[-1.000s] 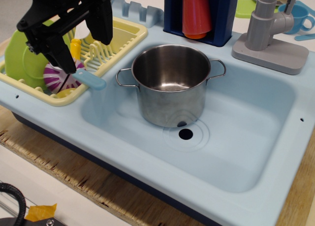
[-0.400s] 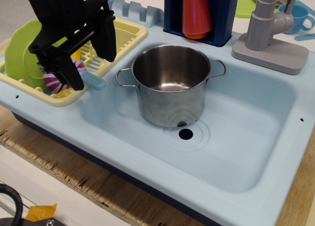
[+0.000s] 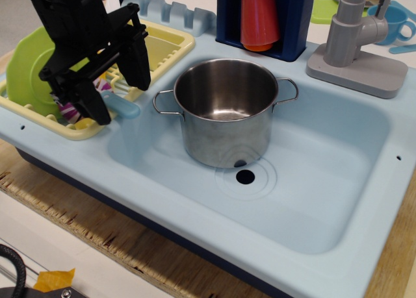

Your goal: Put spoon in pot

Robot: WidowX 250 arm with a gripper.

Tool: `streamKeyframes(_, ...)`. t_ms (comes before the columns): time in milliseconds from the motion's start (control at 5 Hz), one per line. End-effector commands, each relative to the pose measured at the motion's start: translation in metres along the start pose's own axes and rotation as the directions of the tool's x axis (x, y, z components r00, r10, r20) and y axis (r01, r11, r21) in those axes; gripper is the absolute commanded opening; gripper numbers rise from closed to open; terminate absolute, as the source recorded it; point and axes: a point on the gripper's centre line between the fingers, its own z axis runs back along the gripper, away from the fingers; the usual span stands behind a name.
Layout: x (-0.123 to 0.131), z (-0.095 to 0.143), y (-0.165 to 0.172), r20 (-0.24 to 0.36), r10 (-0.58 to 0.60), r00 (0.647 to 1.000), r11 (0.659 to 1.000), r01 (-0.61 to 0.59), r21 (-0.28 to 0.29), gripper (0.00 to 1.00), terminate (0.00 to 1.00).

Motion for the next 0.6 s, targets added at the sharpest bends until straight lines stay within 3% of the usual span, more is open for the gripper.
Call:
streamKeyframes(0, 0.0018, -0.0030, 0.0000, -0.008, 0.024, 1.000, 1.000, -0.024, -0.004, 0.00, 0.00)
streamKeyframes(400, -0.0014, 0.0024, -0.0022, -0.010, 0.023, 1.000, 1.000, -0.023, 0.020, 0.00, 0.00)
